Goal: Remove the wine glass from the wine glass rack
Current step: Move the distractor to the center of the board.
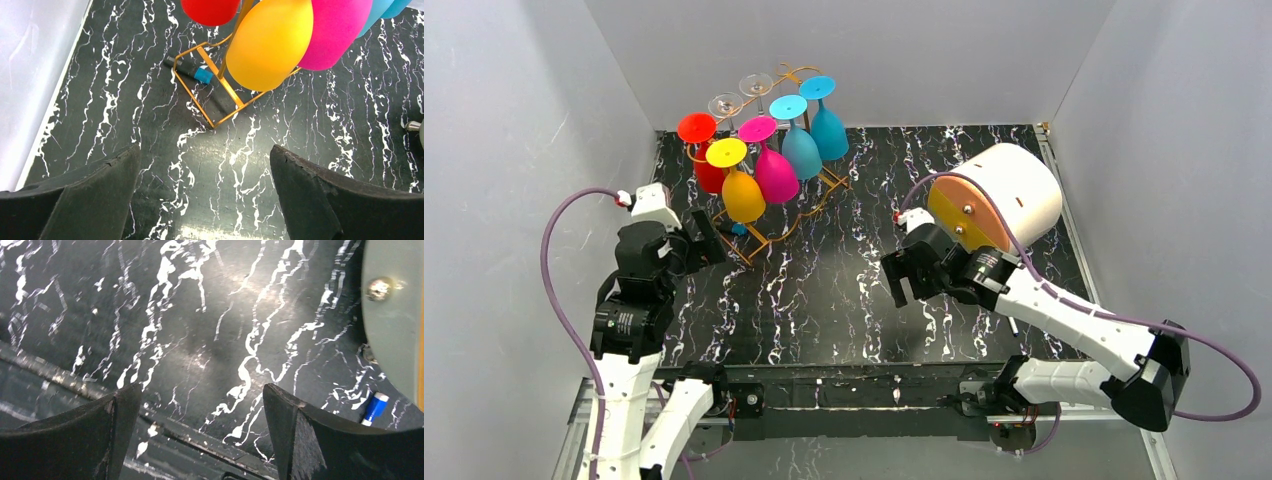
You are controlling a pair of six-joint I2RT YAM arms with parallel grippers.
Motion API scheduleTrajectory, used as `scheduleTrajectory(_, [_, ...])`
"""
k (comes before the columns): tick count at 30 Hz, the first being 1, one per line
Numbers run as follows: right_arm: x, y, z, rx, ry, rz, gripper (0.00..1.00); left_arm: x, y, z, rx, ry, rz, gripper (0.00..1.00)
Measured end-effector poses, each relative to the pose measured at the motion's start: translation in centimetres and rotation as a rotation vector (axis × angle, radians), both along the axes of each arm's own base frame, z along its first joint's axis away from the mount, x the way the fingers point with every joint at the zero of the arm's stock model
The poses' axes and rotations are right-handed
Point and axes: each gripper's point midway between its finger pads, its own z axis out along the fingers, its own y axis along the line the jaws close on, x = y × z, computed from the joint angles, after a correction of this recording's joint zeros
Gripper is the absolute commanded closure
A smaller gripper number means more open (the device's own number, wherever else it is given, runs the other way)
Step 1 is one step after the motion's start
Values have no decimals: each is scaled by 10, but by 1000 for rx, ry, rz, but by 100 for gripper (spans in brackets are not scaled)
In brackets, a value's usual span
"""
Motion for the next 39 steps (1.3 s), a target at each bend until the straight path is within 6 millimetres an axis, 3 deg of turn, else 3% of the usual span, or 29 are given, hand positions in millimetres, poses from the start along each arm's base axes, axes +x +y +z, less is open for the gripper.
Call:
scheduleTrajectory(7, [13, -25, -10, 5, -93, -177, 1, -10, 0, -7, -94, 3, 64, 2])
scheduleTrajectory(15, [24, -59, -12, -17, -196, -370, 1, -4, -38, -67, -201, 188, -86, 2])
scheduleTrajectory(19, [32, -75, -12, -29, -230, -461, 1, -5, -50, -73, -233, 202, -142, 2])
scheduleTrajectory(23, [48, -104, -19, -52, -217, -587, 1, 0, -69, -72, -285, 206, -234, 2])
scheduleTrajectory(27, [69, -131, -21, -52, -217, -688, 1, 4, -90, -91, -347, 275, -329, 2])
scheduleTrajectory(39, [126, -157, -27, -32, -263, -707, 1, -4, -126, -111, -418, 368, -518, 2])
